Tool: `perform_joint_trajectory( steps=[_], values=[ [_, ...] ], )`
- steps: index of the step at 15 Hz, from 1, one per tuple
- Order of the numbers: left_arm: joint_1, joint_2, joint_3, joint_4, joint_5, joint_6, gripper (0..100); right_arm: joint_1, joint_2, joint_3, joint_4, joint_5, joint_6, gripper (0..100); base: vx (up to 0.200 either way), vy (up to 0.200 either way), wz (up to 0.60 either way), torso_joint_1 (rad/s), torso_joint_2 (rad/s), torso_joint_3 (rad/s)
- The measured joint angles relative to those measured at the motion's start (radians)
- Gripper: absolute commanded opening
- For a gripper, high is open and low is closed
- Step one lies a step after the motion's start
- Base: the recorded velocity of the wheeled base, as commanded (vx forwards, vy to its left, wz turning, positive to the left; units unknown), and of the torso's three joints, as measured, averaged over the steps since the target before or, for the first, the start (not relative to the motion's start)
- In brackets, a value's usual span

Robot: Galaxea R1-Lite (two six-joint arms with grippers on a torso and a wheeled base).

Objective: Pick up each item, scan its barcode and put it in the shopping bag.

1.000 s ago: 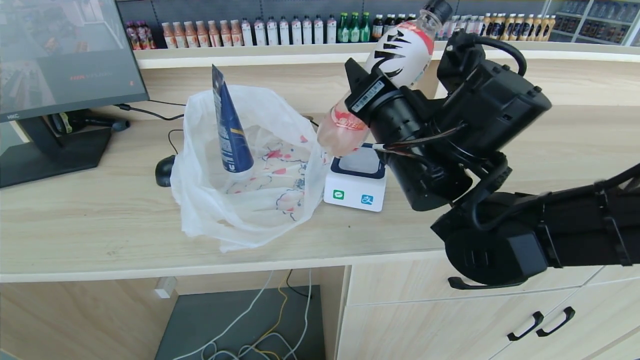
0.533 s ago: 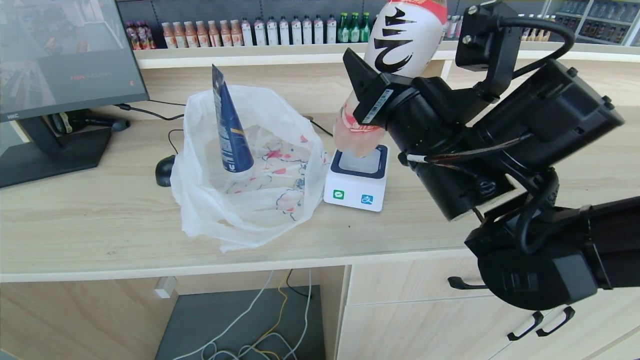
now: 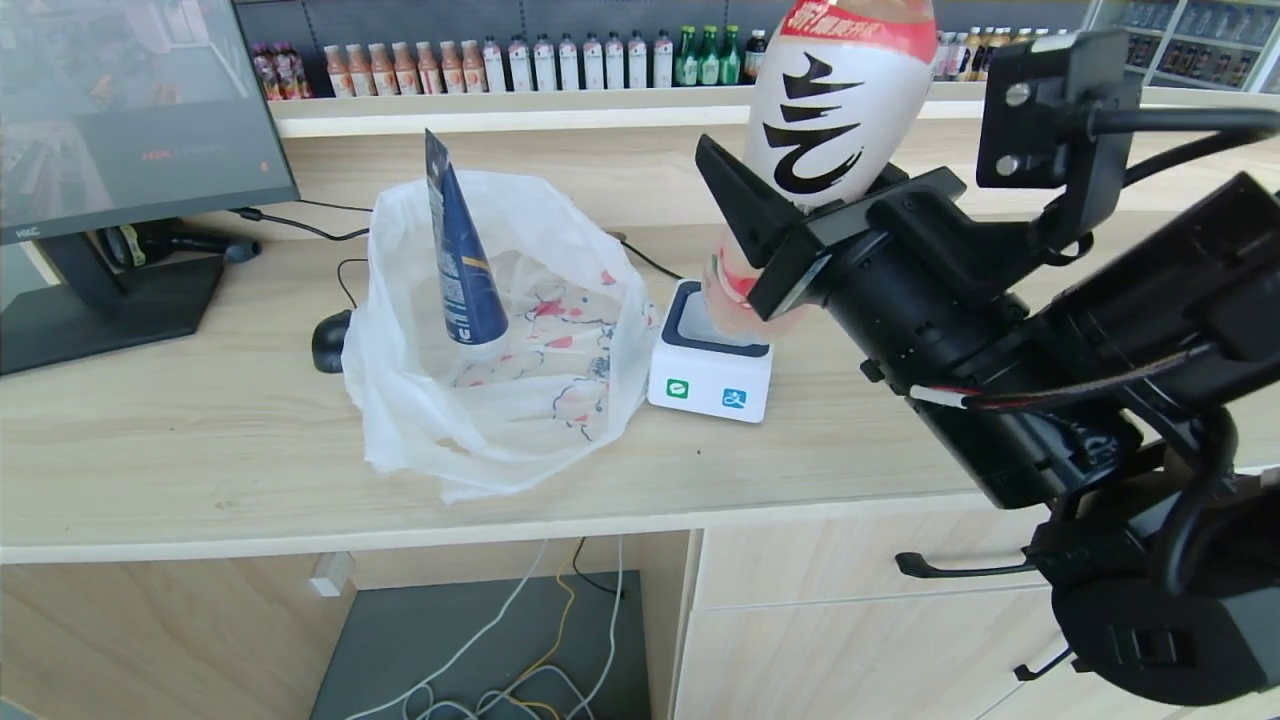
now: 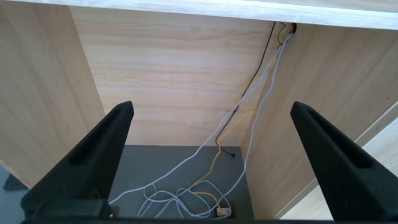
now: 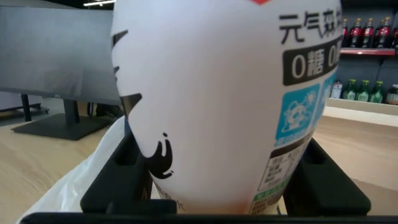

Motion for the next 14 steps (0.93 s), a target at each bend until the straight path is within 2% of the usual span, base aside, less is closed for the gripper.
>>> perform_joint_trajectory(
  steps=[3, 7, 14],
  values=[
    [-0.001, 0.0, 0.0, 0.0, 0.0, 0.002, 100, -0.023, 0.001, 0.08, -0.062, 0.042, -0.025, 0, 0.0, 0.0, 0.0, 0.0, 0.0, 0.0],
    [0.0, 0.0, 0.0, 0.0, 0.0, -0.002, 100, -0.051, 0.015, 0.092, -0.087, 0.035, 0.011, 0, 0.0, 0.0, 0.0, 0.0, 0.0, 0.0],
    [0.0, 0.0, 0.0, 0.0, 0.0, -0.003, 100, -0.073, 0.029, 0.148, -0.111, 0.034, 0.032, 0, 0.0, 0.2, 0.0, 0.007, 0.0, 0.002]
  ],
)
